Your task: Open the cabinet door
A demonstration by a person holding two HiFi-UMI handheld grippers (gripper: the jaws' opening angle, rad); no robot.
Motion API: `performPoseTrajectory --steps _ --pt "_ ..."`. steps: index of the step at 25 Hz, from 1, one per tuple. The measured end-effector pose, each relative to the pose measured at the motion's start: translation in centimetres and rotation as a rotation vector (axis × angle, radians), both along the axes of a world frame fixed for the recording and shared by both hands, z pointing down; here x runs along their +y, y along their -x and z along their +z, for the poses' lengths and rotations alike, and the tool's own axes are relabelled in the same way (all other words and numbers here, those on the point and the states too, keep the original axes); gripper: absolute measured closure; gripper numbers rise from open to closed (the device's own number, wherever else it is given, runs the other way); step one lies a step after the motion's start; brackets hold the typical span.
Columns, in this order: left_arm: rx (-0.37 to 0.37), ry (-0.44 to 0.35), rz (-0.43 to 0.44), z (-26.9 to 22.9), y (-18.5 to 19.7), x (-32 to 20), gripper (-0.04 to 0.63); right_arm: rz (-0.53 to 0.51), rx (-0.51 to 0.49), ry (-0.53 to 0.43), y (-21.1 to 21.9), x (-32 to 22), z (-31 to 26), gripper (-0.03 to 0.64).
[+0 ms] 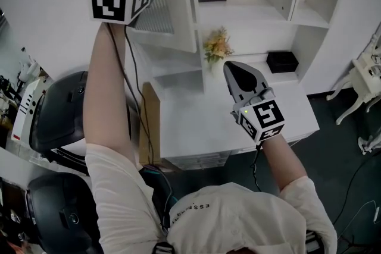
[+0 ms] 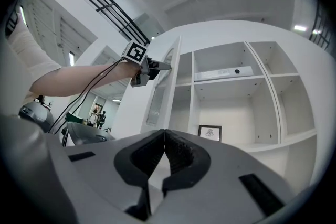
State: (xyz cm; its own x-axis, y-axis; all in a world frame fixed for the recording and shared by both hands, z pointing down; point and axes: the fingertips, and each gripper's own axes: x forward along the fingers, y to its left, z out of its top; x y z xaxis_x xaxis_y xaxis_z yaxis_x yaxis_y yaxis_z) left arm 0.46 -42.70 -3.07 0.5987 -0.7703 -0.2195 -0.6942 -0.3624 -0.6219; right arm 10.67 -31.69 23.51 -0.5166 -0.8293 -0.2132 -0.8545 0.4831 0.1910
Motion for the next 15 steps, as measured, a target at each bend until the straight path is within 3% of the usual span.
performPoseTrajectory --steps 15 --pt "0.032 -0.027 0.131 0.2 5.8 6.5 0.522 -0.005 -0.039 -0.001 6.3 3.0 1.0 0.601"
